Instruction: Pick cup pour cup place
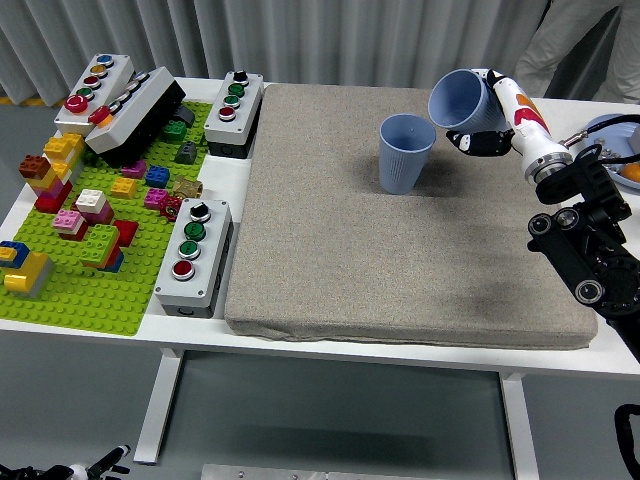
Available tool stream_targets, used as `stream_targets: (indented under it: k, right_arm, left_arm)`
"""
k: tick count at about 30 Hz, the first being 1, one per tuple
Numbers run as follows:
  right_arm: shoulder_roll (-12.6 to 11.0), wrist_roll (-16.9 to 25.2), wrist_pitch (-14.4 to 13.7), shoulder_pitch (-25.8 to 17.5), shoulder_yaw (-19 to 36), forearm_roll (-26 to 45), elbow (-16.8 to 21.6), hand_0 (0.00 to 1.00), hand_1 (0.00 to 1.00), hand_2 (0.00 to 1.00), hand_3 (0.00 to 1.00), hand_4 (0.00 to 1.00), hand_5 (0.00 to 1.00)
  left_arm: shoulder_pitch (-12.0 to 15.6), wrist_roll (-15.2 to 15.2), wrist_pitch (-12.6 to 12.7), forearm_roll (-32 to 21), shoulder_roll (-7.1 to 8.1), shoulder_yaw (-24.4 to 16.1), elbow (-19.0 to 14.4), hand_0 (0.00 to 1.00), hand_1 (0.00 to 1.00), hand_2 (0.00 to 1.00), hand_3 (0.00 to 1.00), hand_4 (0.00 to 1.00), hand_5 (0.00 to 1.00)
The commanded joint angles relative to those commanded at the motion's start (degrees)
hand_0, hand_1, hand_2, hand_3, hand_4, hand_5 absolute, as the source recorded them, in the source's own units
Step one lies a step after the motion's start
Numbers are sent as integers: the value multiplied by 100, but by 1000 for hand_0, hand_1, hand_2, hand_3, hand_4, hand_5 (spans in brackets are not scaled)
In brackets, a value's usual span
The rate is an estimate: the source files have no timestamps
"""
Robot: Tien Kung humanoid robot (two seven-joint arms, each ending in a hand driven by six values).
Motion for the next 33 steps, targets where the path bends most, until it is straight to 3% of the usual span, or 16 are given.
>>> stream_targets:
  k: [22, 33]
  right_arm:
    - [-5, -60, -111, 86, -257, -630, -17, 818, 684, 573, 638, 645, 9]
    - [-58, -72, -124, 229, -401, -593, -230, 816, 684, 572, 636, 645, 9]
  left_arm:
    - [18, -7, 8, -14, 14, 14, 0, 836, 837, 905, 801, 604, 998]
    - [-12, -17, 13, -16, 20, 10, 0, 837, 838, 906, 801, 604, 998]
